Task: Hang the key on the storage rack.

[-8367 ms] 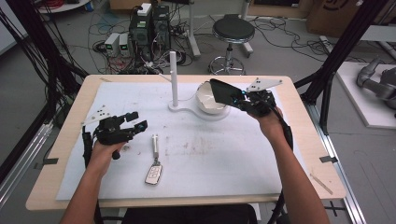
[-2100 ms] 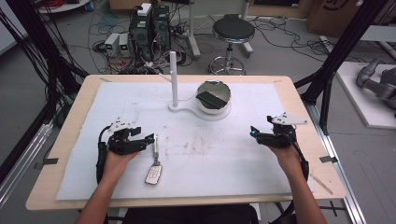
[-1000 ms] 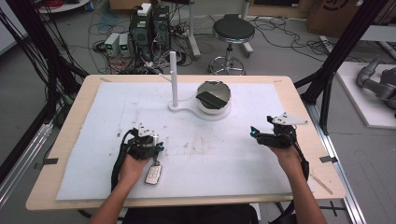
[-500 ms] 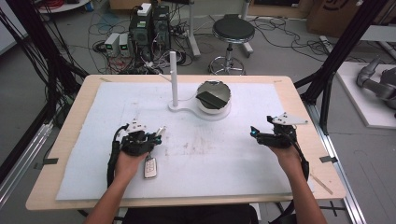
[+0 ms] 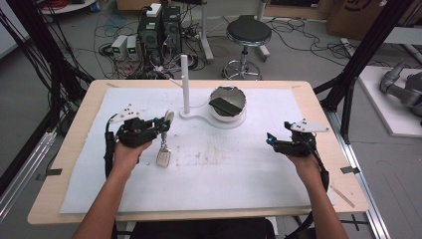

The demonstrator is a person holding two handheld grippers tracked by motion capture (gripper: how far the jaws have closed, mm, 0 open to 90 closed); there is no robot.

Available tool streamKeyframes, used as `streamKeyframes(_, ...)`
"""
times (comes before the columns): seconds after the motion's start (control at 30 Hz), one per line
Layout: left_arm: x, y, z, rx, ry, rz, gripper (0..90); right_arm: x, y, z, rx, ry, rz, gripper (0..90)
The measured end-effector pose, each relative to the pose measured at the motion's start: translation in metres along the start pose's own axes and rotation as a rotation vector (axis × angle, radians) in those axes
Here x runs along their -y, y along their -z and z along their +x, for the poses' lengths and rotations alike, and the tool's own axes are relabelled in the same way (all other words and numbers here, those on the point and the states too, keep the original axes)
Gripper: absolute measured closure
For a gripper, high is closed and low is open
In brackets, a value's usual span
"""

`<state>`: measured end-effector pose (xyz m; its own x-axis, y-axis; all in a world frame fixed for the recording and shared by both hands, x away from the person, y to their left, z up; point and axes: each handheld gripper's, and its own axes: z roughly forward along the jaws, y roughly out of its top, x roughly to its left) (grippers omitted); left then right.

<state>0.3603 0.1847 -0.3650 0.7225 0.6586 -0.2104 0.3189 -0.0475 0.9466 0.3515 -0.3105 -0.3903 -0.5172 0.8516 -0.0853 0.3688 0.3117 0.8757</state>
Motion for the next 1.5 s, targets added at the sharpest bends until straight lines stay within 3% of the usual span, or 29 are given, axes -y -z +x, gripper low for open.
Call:
streamKeyframes(0.27,-0.031,-0.011,0.015,0.067,0.03,-0.047,74.3,0.0,-0.002,0.001,-0.006,-0.001,-0.001,21.0)
streamKeyframes(0.57,-0.065,-0.037,0.032,0.134,0.043,-0.052,74.2,-0.001,-0.003,0.002,-0.006,0.004,0.001,21.1)
streamKeyframes(0.93,-0.079,-0.065,0.047,0.189,0.096,-0.036,74.2,0.001,-0.001,-0.003,-0.004,-0.003,0.002,21.1)
streamKeyframes(1.2,-0.074,-0.074,0.058,0.19,0.155,-0.048,74.2,0.003,0.001,-0.005,-0.007,-0.009,-0.001,21.1)
streamKeyframes(1.5,-0.069,-0.08,0.067,0.2,0.189,-0.048,74.2,0.003,0.0,-0.006,-0.01,-0.004,0.003,21.2)
